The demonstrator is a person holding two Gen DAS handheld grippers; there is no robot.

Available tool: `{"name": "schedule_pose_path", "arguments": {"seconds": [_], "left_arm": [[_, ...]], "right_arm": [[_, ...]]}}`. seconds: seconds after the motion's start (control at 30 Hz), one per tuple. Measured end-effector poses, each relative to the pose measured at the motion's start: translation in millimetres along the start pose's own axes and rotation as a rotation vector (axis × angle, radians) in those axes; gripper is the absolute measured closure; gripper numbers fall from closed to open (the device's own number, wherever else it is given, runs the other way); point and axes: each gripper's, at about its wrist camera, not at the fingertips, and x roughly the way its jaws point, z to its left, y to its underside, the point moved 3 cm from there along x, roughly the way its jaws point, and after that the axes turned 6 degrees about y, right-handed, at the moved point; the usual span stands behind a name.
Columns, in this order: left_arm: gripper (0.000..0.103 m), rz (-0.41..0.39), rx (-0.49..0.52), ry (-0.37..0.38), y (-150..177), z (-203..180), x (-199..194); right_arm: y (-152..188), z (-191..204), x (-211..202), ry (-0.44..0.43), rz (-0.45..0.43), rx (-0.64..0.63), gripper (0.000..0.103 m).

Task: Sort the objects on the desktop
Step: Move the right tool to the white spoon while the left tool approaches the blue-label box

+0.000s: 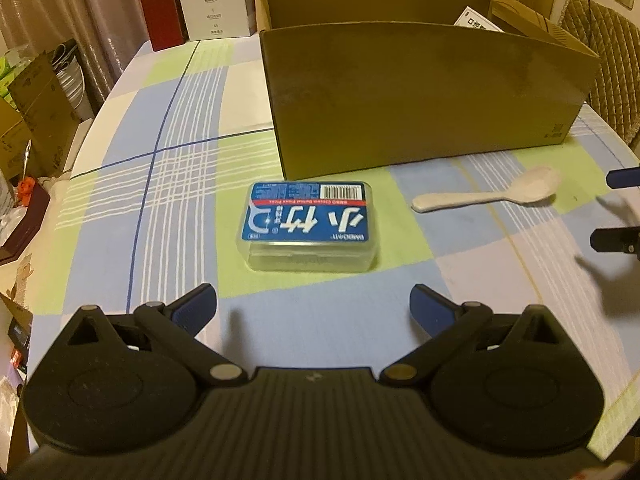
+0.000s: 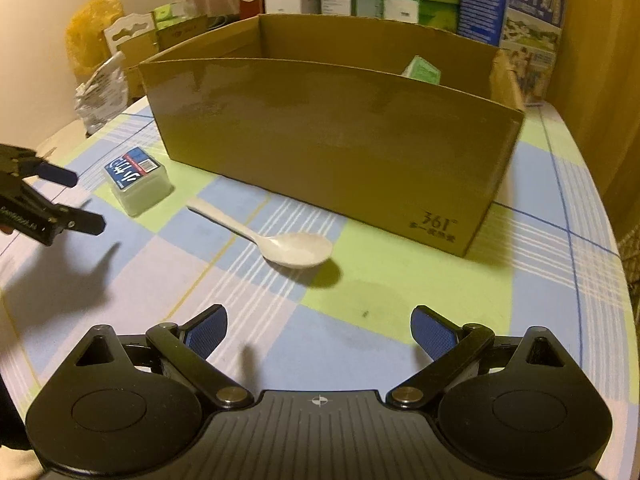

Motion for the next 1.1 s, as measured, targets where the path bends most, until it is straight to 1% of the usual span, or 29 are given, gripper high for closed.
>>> {"name": "schedule_pose_path", "arguments": {"seconds": [0.17,0.3,0.4,0.43,0.5,0.6,0.83,1.03,1.1], "left_arm": [[0.002,-0.009,-0.006,0.013,-9.4,5.2,11.0],[0.002,-0.006,-0.031,0.024,-18.0,11.3,22.4],[0.002,-0.008,-0.014,0.026,-24.0,11.8,28.5],[0.002,-0.009,-0.005,0.026,-26.0,11.5,30.4],[0.002,-0.01,0.002,0.028,-29.8,11.7,34.3],[0.002,-0.012,0.002,0.037,-33.7,11.6,39.3],[0.003,-0.018,0.018,0.043,-36.7,11.2,47.4],[0.006,-0.027,0.009,0.051,-39.4,10.6,51.2],[0.007,-0.027,0.018,0.052,-39.3,9.3,52.7]], "right_arm": [[-7.0,-2.1,14.5,-0.039,0.004,-0.025,0.007],[-13.2,-5.1,26.4,-0.052,0.003,-0.047,0.008],[-17.6,-6.0,34.1,-0.067,0.003,-0.069,0.01],[-19.2,-6.3,36.8,-0.073,0.001,-0.082,0.012],[-21.7,-6.6,41.7,-0.09,0.005,-0.098,0.022],[-25.5,-7.6,50.7,-0.114,0.015,-0.115,0.026],[-32.9,-6.3,58.3,-0.159,-0.009,-0.171,0.031],[-36.5,-2.7,58.8,-0.189,-0.021,-0.21,0.049],[-36.5,0.5,56.8,-0.2,-0.023,-0.225,0.059]]}}
